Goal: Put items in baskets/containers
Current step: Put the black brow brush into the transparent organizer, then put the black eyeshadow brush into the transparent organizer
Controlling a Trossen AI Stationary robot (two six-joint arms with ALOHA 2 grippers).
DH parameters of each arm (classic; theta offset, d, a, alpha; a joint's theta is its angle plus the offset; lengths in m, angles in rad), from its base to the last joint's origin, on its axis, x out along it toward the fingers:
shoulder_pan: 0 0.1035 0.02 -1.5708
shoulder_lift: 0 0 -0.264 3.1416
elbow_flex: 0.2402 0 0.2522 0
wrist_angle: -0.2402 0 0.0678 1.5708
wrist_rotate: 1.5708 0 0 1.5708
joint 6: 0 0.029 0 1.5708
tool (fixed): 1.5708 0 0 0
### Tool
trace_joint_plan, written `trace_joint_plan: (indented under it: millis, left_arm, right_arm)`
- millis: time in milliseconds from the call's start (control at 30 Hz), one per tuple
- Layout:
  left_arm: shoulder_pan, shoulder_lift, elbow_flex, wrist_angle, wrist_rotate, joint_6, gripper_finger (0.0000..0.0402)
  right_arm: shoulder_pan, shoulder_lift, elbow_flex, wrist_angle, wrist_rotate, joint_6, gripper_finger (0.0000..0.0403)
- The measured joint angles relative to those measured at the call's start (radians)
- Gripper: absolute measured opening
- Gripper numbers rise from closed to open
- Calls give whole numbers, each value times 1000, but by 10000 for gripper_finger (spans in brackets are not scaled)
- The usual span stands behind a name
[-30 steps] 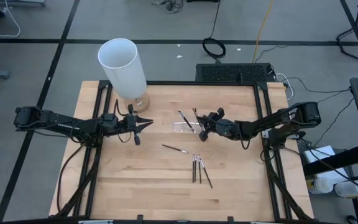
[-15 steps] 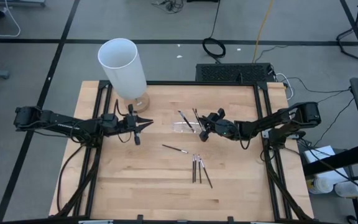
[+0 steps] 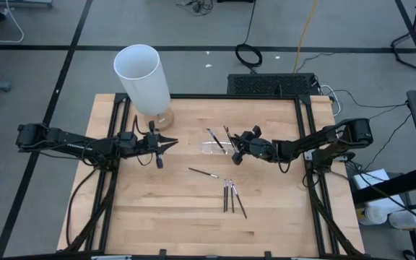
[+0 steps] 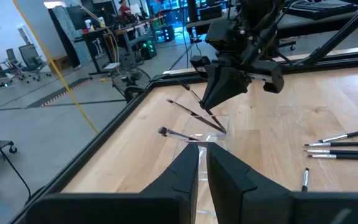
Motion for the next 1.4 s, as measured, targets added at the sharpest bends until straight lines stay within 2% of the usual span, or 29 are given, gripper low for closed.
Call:
trace_joint_plan:
  millis: [500,700,900,1033,1100,1167,1300,1400]
  left_arm:
    - [0,0,0,-10,0,-4,42]
    - [0,0,0,-12,0,1,42]
    - [0,0,0,-12,0,3,42]
    - [0,0,0,-17,0,3,42]
    - [0,0,0,-24,0,3,42]
    - [0,0,0,-29,0,2,42]
    - [0,0,0,-38,-1,2,42]
    - [0,0,0,-32,-1,2,42]
  right_arm:
    - [-12,0,0,11,-24,16,63]
    - [-5,0,0,118,-22,-77,67]
    - [21,-22,2,220,108,-151,76]
    - [56,-72,32,181,109,-163,96]
    - [90,-100,81,122,117,-185,106]
    - [141,-114,167,-5,170,-212,114]
    - [262,-93,420,-408,296,-230,124]
    - [342,-40,638,-729,367,-135,125]
